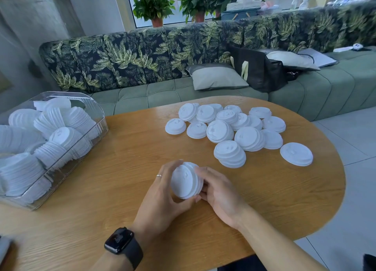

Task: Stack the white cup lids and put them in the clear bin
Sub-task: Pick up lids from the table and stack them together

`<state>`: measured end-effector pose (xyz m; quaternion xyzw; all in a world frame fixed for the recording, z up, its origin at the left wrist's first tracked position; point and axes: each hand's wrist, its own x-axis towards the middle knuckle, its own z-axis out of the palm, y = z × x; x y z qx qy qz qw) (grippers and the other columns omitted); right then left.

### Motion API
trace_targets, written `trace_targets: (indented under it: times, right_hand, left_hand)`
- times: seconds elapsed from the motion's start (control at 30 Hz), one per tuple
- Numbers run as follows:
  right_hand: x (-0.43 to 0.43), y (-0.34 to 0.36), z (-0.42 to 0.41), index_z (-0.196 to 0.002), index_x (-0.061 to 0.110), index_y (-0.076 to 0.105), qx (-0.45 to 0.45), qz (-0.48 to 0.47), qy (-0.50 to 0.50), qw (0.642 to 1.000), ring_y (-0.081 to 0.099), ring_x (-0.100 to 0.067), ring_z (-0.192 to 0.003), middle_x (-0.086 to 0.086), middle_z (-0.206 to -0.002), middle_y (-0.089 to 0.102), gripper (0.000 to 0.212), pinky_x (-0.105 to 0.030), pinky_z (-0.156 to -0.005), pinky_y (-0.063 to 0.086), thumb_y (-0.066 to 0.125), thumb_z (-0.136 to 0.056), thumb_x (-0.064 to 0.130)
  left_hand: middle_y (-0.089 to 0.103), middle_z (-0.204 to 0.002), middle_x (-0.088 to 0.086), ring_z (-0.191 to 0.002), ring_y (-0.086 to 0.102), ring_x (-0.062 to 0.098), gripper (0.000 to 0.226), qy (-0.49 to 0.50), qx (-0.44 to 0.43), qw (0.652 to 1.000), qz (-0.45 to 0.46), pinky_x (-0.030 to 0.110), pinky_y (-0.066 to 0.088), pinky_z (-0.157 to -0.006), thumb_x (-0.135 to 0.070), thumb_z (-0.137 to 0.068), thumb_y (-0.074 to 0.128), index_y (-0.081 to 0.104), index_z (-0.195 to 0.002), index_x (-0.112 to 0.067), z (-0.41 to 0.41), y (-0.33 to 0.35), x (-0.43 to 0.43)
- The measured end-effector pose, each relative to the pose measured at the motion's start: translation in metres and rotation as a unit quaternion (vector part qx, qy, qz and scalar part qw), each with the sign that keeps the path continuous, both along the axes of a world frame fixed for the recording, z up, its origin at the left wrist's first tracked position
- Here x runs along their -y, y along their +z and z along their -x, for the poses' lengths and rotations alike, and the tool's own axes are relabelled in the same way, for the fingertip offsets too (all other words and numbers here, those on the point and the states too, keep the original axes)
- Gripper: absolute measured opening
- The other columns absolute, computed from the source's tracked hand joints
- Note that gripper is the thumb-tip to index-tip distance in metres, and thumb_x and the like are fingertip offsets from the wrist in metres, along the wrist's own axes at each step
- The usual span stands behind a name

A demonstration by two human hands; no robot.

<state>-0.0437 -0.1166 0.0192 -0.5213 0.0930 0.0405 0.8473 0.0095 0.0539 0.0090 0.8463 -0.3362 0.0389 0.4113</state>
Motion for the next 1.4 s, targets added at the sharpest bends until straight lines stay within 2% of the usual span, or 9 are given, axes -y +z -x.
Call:
trace_targets:
  times: [0.13,0.27,0.43,0.57,0.8,0.9,1.0,1.3,1.4]
  right_hand:
    - [-0.002,0.000,0.003,-0.121,0.009,0.065,0.010,0.031,0.000,0.999,0.071,-0.020,-0.087,-0.011,-0.104,0.077,0.044,-0.031,-0.064,0.052,0.084,-0.082,0.013]
    - [-0.004,0.002,0.001,-0.127,0.014,0.068,0.011,0.031,-0.010,0.999,0.072,-0.023,-0.101,-0.013,-0.115,0.077,0.052,-0.031,-0.076,0.054,0.085,-0.078,0.012]
    - [-0.007,0.003,-0.002,-0.119,0.020,0.075,0.012,0.073,-0.027,0.997,0.072,-0.023,-0.108,-0.007,-0.114,0.078,0.035,-0.029,-0.078,0.056,0.081,-0.085,0.014]
    - [-0.007,0.002,-0.002,-0.115,0.020,0.076,0.006,0.097,-0.033,0.995,0.072,-0.026,-0.111,-0.007,-0.111,0.078,0.030,-0.036,-0.092,0.057,0.077,-0.087,0.010]
    - [-0.011,0.002,-0.003,-0.111,0.017,0.077,-0.002,0.096,-0.052,0.994,0.075,-0.017,-0.098,-0.004,-0.103,0.080,0.023,-0.026,-0.080,0.056,0.076,-0.088,0.012]
    - [-0.011,-0.002,-0.005,-0.119,0.015,0.072,-0.002,0.091,-0.068,0.994,0.074,-0.021,-0.106,-0.006,-0.109,0.079,0.032,-0.032,-0.088,0.059,0.078,-0.088,0.014]
    - [-0.011,-0.003,-0.004,-0.126,0.015,0.067,-0.006,0.090,-0.090,0.992,0.075,-0.020,-0.105,-0.004,-0.110,0.079,0.047,-0.037,-0.092,0.061,0.084,-0.083,0.021]
    - [-0.015,-0.001,-0.004,-0.118,0.017,0.072,-0.006,0.114,-0.078,0.990,0.077,-0.025,-0.095,-0.006,-0.104,0.081,0.031,-0.037,-0.073,0.061,0.080,-0.088,0.017]
    - [-0.019,0.001,-0.005,-0.119,0.016,0.072,-0.009,0.098,-0.085,0.992,0.076,-0.029,-0.100,-0.006,-0.104,0.081,0.031,-0.042,-0.082,0.058,0.079,-0.088,0.018]
  left_hand:
    - [0.035,-0.148,-0.024,-0.130,0.038,-0.015,0.087,-0.030,0.028,0.998,-0.051,-0.001,0.034,-0.094,-0.051,-0.077,0.082,0.032,-0.147,-0.036,-0.002,0.000,-0.004]
    - [0.024,-0.151,-0.034,-0.127,0.036,-0.019,0.087,-0.044,0.044,0.995,-0.083,0.005,0.041,-0.092,-0.058,-0.078,0.077,0.023,-0.145,-0.049,-0.006,0.005,-0.010]
    - [0.027,-0.152,-0.023,-0.122,0.055,0.004,0.087,-0.063,0.073,0.989,-0.112,0.028,0.058,-0.084,-0.064,-0.079,0.072,0.025,-0.149,-0.042,-0.007,0.005,-0.009]
    - [0.023,-0.154,-0.021,-0.115,0.058,0.007,0.087,-0.070,0.079,0.984,-0.142,0.028,0.059,-0.076,-0.063,-0.083,0.070,0.019,-0.151,-0.042,-0.008,0.001,-0.013]
    - [0.030,-0.148,-0.020,-0.123,0.047,-0.001,0.096,-0.047,0.095,0.980,-0.169,0.012,0.045,-0.086,-0.063,-0.079,0.071,0.010,-0.152,-0.052,-0.005,0.002,-0.010]
    - [0.035,-0.139,-0.023,-0.107,0.058,0.002,0.091,-0.007,0.069,0.987,-0.145,0.013,0.048,-0.076,-0.059,-0.078,0.074,0.015,-0.148,-0.057,-0.003,0.004,-0.009]
    - [0.038,-0.132,-0.026,-0.107,0.056,-0.003,0.089,0.034,0.023,0.996,-0.077,0.017,0.052,-0.081,-0.055,-0.076,0.079,0.025,-0.146,-0.056,-0.004,0.002,-0.011]
    - [0.027,-0.142,-0.021,-0.099,0.057,0.001,0.098,0.029,0.031,0.991,-0.128,0.017,0.052,-0.073,-0.060,-0.079,0.073,0.007,-0.151,-0.057,-0.002,-0.001,-0.016]
    - [0.029,-0.141,-0.021,-0.102,0.055,0.000,0.099,0.029,0.041,0.990,-0.128,0.014,0.049,-0.074,-0.061,-0.079,0.073,0.008,-0.154,-0.054,-0.004,0.002,-0.018]
